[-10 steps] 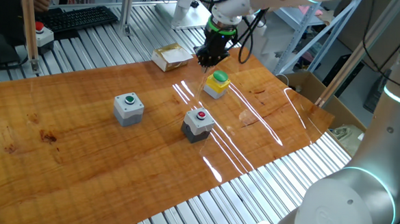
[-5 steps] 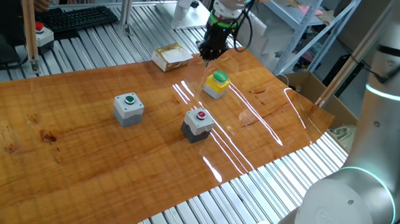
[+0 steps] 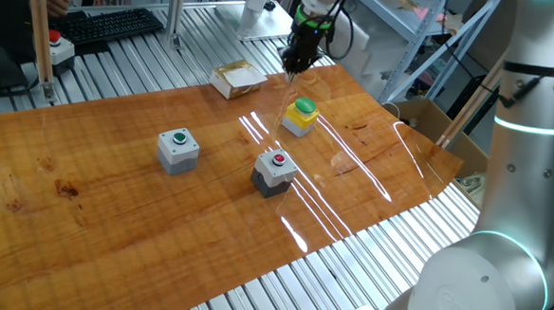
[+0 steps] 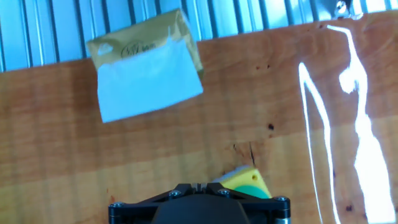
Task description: Press three buttons from left to right in sequence
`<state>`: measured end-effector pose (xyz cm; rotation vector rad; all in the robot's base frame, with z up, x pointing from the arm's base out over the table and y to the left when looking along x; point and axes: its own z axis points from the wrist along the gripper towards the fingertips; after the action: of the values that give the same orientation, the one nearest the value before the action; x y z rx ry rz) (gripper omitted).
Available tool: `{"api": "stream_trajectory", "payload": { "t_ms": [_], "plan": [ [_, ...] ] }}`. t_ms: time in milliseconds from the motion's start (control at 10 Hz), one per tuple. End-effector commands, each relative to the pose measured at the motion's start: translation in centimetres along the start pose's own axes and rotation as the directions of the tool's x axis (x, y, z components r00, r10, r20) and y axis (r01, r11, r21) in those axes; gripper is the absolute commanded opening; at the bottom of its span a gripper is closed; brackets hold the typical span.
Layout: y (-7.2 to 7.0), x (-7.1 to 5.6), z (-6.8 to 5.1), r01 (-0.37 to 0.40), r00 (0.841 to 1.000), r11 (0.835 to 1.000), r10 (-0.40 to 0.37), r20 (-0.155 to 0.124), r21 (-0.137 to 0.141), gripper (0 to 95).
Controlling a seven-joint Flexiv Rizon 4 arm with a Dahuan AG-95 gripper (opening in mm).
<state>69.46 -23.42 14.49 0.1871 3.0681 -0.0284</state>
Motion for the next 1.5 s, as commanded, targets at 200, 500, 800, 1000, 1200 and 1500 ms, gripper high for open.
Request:
{"api": "stream_trajectory", "payload": {
  "t_ms": [200,500,800,1000,1200,1500],
  "plan": [
    [-0.1,-0.2,0.0,-0.078,0.997,0.997,0.078,-0.015,0.014,0.0],
    [-0.1,-0.2,0.0,-0.144,0.989,0.989,0.144,-0.018,0.019,0.0],
    [-0.1,-0.2,0.0,-0.194,0.981,0.980,0.195,-0.016,0.045,0.0],
    [-0.1,-0.2,0.0,-0.220,0.975,0.974,0.222,-0.026,0.047,0.0],
    [-0.1,-0.2,0.0,-0.209,0.977,0.978,0.210,-0.041,0.020,0.0],
    [-2.0,0.2,0.6,-0.131,0.990,0.991,0.130,-0.047,-0.026,0.0]
  ]
}}
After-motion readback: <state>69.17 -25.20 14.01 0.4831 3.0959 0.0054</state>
